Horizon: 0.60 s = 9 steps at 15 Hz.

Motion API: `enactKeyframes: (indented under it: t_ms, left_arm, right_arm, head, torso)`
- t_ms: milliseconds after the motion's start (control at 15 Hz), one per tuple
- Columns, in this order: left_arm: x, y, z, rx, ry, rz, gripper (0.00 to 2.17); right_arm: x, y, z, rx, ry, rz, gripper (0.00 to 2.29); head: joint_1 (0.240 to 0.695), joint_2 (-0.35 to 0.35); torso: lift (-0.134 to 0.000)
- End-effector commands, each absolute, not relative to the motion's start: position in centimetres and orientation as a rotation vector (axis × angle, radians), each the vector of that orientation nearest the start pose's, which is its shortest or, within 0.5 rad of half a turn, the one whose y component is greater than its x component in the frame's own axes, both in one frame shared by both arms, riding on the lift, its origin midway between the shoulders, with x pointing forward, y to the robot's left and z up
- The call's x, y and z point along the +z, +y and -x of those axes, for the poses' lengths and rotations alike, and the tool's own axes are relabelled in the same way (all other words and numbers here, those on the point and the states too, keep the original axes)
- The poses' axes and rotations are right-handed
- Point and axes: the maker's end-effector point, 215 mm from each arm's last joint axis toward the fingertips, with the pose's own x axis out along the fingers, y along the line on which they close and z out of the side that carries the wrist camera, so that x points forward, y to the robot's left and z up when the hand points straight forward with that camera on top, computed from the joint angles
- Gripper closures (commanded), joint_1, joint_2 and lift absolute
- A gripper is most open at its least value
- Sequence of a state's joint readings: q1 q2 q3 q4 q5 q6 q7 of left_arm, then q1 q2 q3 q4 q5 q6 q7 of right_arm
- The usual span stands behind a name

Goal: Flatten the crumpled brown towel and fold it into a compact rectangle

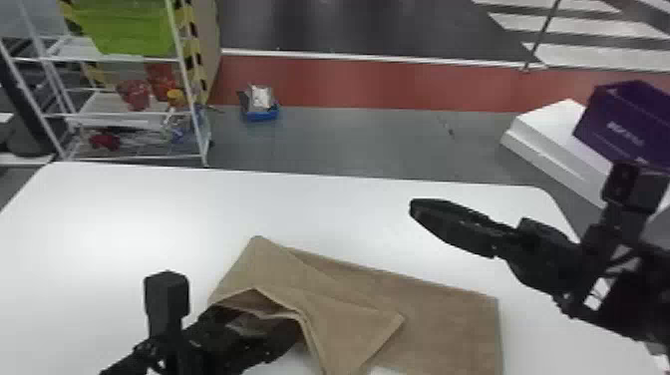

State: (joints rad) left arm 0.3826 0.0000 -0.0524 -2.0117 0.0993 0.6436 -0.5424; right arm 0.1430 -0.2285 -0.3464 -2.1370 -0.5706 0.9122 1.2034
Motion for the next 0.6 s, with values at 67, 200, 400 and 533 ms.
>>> enactKeyframes:
  t_ms: [67, 200, 400, 533]
  left_arm:
    - [-45.3, 6.7, -39.9, -0.62, 0.546, 0.257, 0.09]
    - [-45.3, 6.7, -40.0, -0.614, 0.544, 0.254, 0.08]
    - [-45.3, 6.9, -40.1, -0.607, 0.546, 0.249, 0.08]
    - [-45.4, 6.6, -40.1, -0.604, 0.548, 0.243, 0.08]
  right_arm:
    - [-21.1, -16.2, -39.1, 1.277, 0.052, 0.073, 0.26]
    - [-22.0, -16.3, -39.8, 1.293, 0.11, 0.307, 0.21]
    - [-24.3, -16.1, -38.3, 1.328, 0.143, 0.657, 0.14]
    - [-25.4, -16.8, -37.8, 1.339, 0.183, 0.746, 0.15]
  head:
    - [0.695, -0.13]
    - [0.695, -0.135]
    - [0.695, -0.134]
    - [0.695, -0.132]
  torso:
    - [-0.124]
    - [-0.124]
    - [-0.124]
    - [-0.124]
